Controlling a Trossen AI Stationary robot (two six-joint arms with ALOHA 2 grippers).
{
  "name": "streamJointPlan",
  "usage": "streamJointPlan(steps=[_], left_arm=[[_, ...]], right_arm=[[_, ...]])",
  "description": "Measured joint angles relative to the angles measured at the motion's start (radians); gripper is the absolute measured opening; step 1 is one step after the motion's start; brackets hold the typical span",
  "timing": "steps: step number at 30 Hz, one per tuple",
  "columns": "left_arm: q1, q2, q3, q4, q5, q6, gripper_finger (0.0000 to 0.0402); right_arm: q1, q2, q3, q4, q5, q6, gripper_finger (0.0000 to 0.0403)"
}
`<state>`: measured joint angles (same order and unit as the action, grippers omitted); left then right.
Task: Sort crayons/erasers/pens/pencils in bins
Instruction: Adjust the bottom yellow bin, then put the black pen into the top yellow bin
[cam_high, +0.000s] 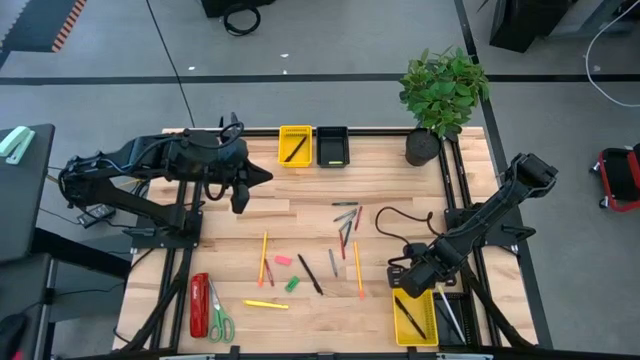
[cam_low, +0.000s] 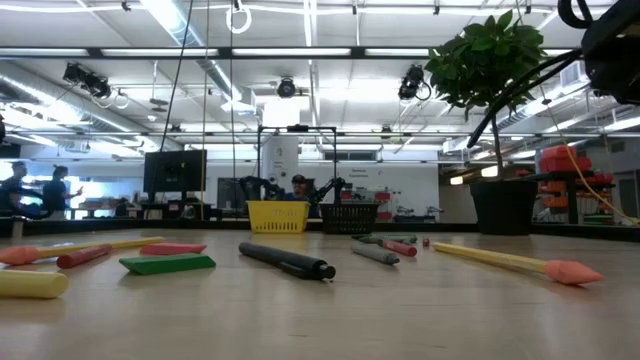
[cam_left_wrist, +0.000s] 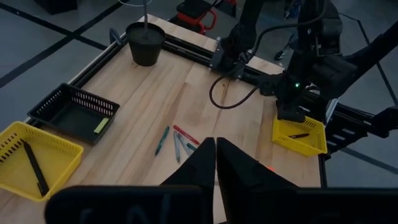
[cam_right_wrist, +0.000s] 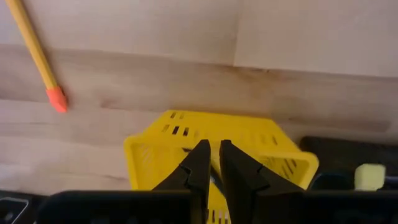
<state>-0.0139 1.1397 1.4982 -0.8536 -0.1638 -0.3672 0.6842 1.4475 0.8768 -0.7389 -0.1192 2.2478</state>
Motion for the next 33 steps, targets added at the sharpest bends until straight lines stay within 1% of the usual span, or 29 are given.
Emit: streamJointPlan(steps=[6, 10, 13, 14, 17, 19, 21, 23, 25, 26, 27, 29, 31, 33], left_arm=[[0.004, 0.0, 0.0, -0.015, -0.011, 0.013, 0.0017], [0.006, 0.0, 0.001, -0.066, -0.039, -0.012, 0.0018], [0.006, 0.0, 0.001, -0.126, -0.026, -0.004, 0.0036], [0.006, 0.0, 0.001, -0.145, -0.006, 0.018, 0.0044], [0.006, 0.015, 0.002, -0.189, 0.064, 0.15, 0.0067], [0.006, 0.028, 0.001, -0.249, 0.076, 0.185, 0.0078], [0.014, 0.044, 0.002, -0.304, 0.075, 0.149, 0.0086], [0.028, 0.073, 0.002, -0.356, 0.072, 0.068, 0.009], [0.035, 0.108, 0.002, -0.372, 0.07, -0.016, 0.0092], [0.035, 0.124, 0.001, -0.377, 0.073, -0.03, 0.0093], [0.03, 0.139, 0.001, -0.377, 0.085, -0.021, 0.0095], [0.017, 0.169, 0.001, -0.379, 0.119, 0.055, 0.0096], [0.001, 0.2, 0.001, -0.38, 0.136, 0.149, 0.0098], [-0.013, 0.225, 0.001, -0.379, 0.138, 0.234, 0.0098]], right_arm=[[-0.001, 0.0, 0.0, 0.01, 0.013, 0.001, 0.0042], [-0.001, 0.0, 0.029, -0.008, 0.08, -0.006, 0.0042], [-0.006, 0.0, 0.055, -0.02, 0.142, -0.021, 0.0042], [-0.008, 0.0, 0.063, -0.019, 0.161, -0.027, 0.0042], [-0.01, 0.0, 0.086, -0.02, 0.199, -0.069, 0.0042], [-0.016, 0.0, 0.1, -0.021, 0.223, -0.114, 0.0042], [-0.023, 0.0, 0.108, -0.021, 0.274, -0.155, 0.0042], [-0.032, 0.0, 0.114, -0.022, 0.35, -0.164, 0.0042], [-0.042, 0.0, 0.122, -0.023, 0.428, -0.164, 0.0042], [-0.045, -0.002, 0.129, -0.025, 0.468, -0.171, 0.0042], [-0.047, -0.004, 0.138, -0.021, 0.508, -0.186, 0.0042], [-0.05, -0.005, 0.166, -0.021, 0.576, -0.246, 0.0042], [-0.054, -0.005, 0.201, -0.023, 0.634, -0.354, 0.0042], [-0.061, -0.005, 0.239, -0.023, 0.668, -0.488, 0.0042]])
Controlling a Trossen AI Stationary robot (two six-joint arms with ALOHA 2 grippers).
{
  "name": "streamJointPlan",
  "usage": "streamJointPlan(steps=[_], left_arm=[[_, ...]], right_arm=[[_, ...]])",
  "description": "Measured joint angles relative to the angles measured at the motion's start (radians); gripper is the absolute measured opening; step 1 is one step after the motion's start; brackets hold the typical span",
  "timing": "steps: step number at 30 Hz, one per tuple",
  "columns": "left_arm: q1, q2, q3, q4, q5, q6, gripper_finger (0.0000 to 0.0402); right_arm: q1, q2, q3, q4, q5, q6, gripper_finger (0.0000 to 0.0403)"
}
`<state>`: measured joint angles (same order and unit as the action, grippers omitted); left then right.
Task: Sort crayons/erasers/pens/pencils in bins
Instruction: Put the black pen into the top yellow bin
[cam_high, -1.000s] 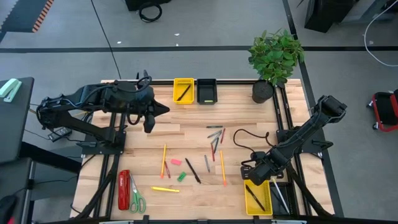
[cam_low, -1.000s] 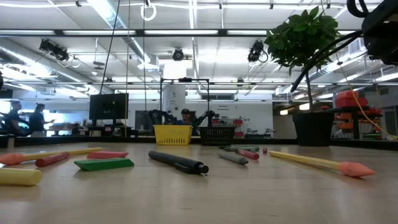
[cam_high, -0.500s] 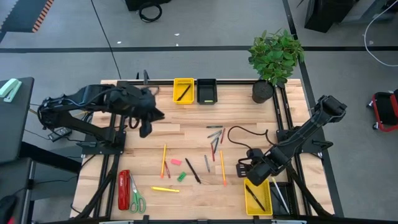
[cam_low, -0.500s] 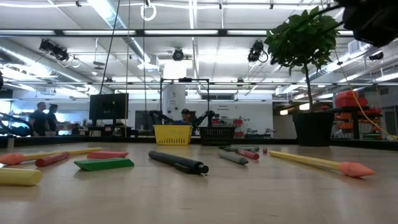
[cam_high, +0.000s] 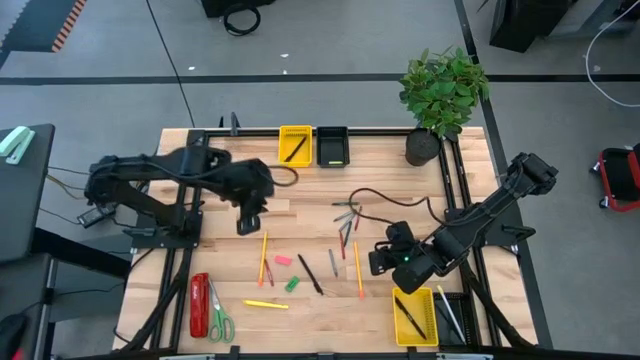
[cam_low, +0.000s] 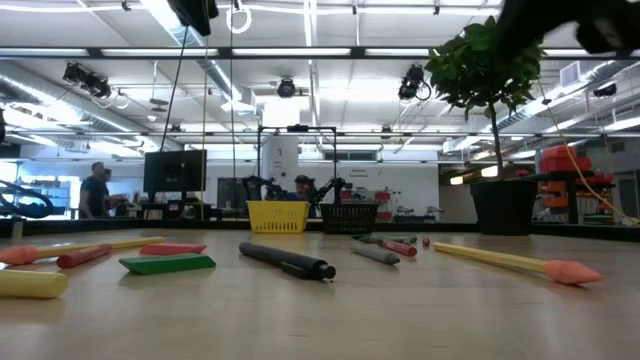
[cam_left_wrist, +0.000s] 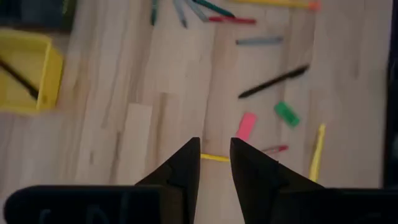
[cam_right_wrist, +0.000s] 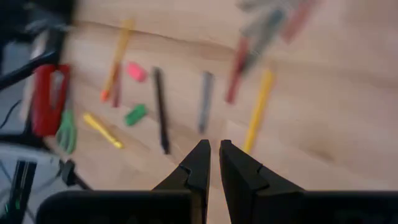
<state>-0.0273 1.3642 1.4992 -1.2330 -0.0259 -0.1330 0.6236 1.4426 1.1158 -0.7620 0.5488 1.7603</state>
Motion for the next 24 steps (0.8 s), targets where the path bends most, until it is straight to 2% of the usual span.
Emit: streamJointPlan(steps=[3, 9, 13, 16, 20, 24], left_arm=[[-0.015, 0.029, 0.0, 0.023, 0.026, 0.094, 0.0095], [-0.023, 0.099, -0.001, 0.073, 0.059, 0.097, 0.0084], [-0.023, 0.167, -0.001, 0.092, 0.058, 0.093, 0.0083], [-0.039, 0.209, -0.001, 0.126, 0.058, 0.092, 0.0086], [-0.075, 0.238, -0.001, 0.249, 0.059, 0.08, 0.0084], [-0.103, 0.241, -0.001, 0.35, 0.06, 0.093, 0.0079]], right_arm=[[-0.019, 0.0, 0.069, -0.018, 0.019, -0.199, 0.0042], [-0.072, -0.001, 0.219, -0.061, 0.021, -0.537, 0.0042], [-0.087, -0.002, 0.292, -0.095, 0.066, -0.7, 0.0042], [-0.08, -0.018, 0.318, -0.151, 0.091, -0.74, 0.0042], [-0.043, -0.07, 0.32, -0.196, 0.127, -0.703, 0.0042], [0.016, -0.131, 0.321, -0.166, 0.288, -0.648, 0.0042]])
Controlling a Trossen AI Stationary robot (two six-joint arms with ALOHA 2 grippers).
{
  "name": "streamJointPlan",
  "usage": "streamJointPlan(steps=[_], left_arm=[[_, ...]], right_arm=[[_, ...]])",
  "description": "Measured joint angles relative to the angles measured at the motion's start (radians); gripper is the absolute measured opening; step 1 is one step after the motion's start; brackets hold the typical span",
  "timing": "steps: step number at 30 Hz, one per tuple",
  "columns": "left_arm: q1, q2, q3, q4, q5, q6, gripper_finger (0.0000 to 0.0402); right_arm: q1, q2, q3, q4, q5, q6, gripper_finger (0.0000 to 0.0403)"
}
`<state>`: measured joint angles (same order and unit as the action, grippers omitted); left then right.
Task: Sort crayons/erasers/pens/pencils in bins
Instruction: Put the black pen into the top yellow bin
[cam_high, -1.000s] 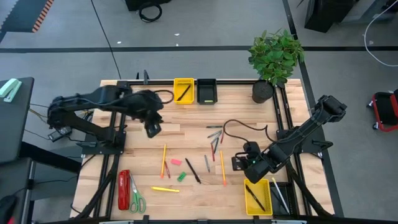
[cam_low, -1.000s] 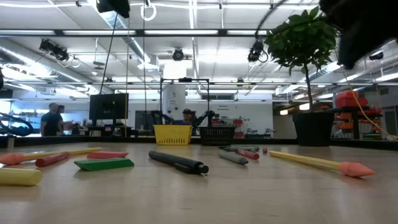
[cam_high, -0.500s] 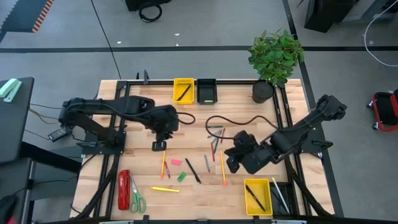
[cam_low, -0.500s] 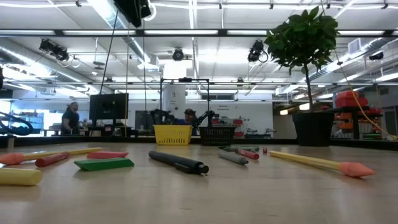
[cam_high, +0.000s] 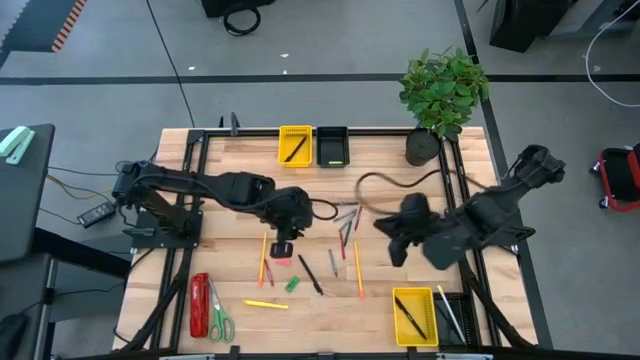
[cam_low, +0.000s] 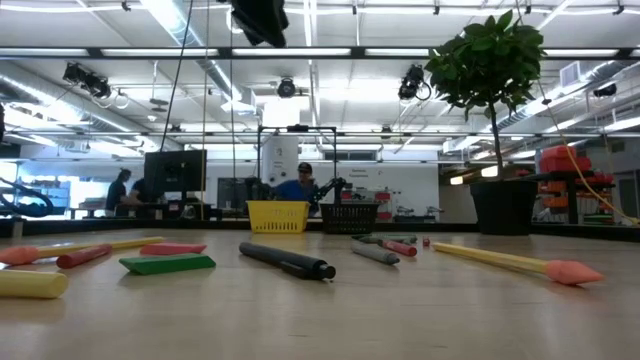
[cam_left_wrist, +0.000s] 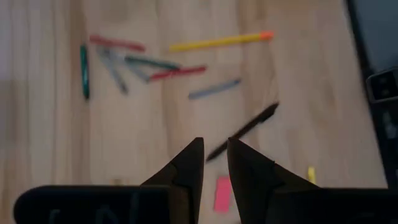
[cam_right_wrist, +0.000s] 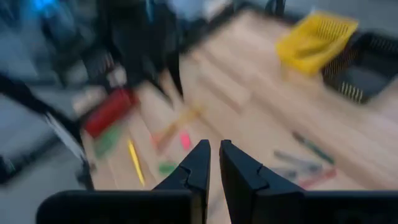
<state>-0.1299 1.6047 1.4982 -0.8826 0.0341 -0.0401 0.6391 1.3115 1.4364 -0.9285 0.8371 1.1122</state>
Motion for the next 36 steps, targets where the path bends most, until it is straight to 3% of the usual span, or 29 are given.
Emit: streamJointPlan(steps=[4, 8, 18, 24, 27, 31, 36], left_arm=[[0.01, 0.0, 0.0, 0.025, 0.008, 0.007, 0.0079], [0.044, 0.0, 0.0, 0.054, 0.103, 0.086, 0.0083], [0.09, 0.096, 0.0, 0.001, 0.288, 0.352, 0.0088], [0.079, 0.154, 0.0, -0.03, 0.309, 0.471, 0.0106], [0.08, 0.164, 0.0, -0.028, 0.316, 0.483, 0.0111], [0.083, 0.164, 0.0, -0.019, 0.355, 0.528, 0.0111], [0.086, 0.164, 0.0, -0.005, 0.358, 0.519, 0.0112]], right_arm=[[0.051, -0.051, 0.0, 0.019, 0.181, 0.047, 0.0042], [0.09, -0.072, 0.0, 0.019, 0.291, 0.119, 0.0042], [0.09, -0.044, -0.001, 0.001, 0.246, 0.27, 0.0042], [0.088, -0.046, -0.001, 0.065, 0.299, 0.34, 0.0042], [0.059, -0.059, -0.001, 0.205, 0.301, 0.208, 0.0042], [-0.002, -0.077, -0.001, 0.472, 0.214, -0.131, 0.0042], [-0.141, -0.078, -0.001, 0.745, 0.192, -0.426, 0.0042]])
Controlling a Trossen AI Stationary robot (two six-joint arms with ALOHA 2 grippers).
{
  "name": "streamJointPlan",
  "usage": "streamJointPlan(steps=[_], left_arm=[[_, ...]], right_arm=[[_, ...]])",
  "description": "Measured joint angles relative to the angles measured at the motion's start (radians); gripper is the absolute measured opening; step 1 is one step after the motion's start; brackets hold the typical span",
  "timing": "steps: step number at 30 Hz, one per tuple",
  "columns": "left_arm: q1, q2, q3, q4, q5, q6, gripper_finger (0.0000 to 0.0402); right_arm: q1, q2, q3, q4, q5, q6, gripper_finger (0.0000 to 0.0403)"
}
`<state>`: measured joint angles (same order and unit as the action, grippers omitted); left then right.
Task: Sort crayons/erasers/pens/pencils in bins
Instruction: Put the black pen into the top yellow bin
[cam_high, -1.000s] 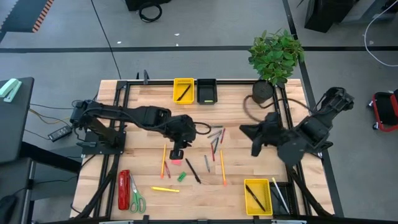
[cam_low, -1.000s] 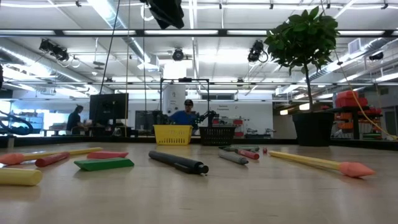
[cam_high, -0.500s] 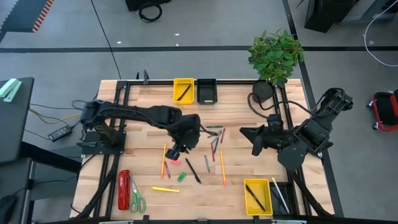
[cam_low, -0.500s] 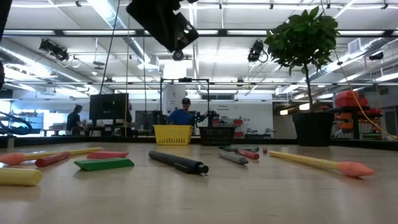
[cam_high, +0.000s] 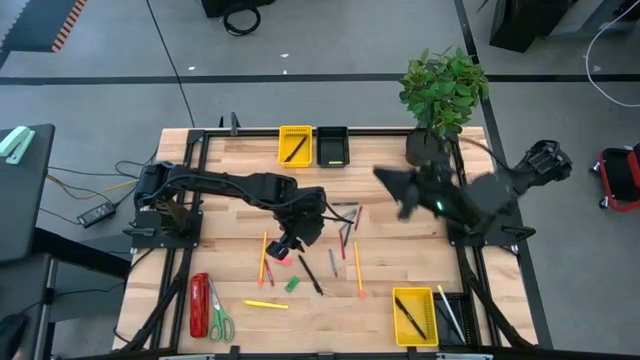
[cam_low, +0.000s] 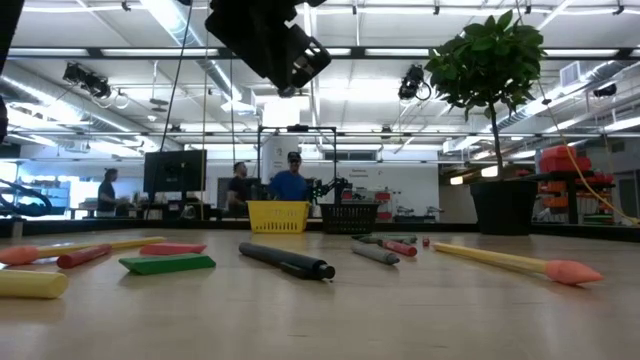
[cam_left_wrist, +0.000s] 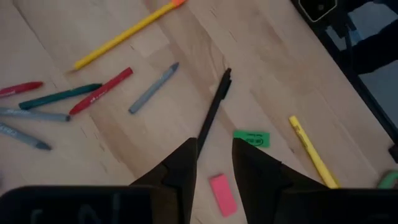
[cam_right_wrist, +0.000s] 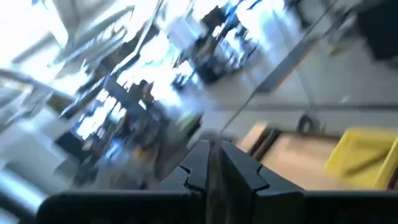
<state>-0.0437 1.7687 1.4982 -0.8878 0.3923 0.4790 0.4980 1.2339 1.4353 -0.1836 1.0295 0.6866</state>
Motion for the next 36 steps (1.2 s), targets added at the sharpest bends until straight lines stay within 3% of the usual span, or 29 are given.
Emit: streamJointPlan(steps=[7, 12, 20, 23, 27, 30, 36], left_arm=[[0.001, 0.0, 0.0, -0.084, -0.001, 0.028, 0.0111], [0.0, 0.0, 0.0, -0.074, -0.002, 0.064, 0.0119], [0.003, 0.0, 0.0, -0.077, -0.006, 0.052, 0.0175], [0.009, 0.0, 0.0, -0.103, -0.006, 0.054, 0.0193], [0.015, 0.0, 0.0, -0.148, -0.011, 0.046, 0.0206], [0.019, 0.0, 0.0, -0.159, -0.026, -0.006, 0.0207], [0.019, 0.0, 0.0, -0.155, -0.03, -0.108, 0.0194]], right_arm=[[-0.113, 0.002, 0.0, -0.02, -0.264, -0.019, 0.0042], [-0.114, 0.002, 0.0, -0.251, -0.277, 0.205, 0.0042], [-0.114, 0.008, 0.0, -0.549, -0.307, 0.532, 0.0042], [-0.114, 0.008, 0.0, -0.7, -0.412, 0.702, 0.0042], [-0.112, 0.024, 0.0, -0.934, -0.657, 0.893, 0.0042], [-0.102, 0.055, 0.0, -1.061, -0.769, 0.901, 0.0042], [-0.099, 0.093, 0.0, -1.09, -0.783, 0.758, 0.0042]])
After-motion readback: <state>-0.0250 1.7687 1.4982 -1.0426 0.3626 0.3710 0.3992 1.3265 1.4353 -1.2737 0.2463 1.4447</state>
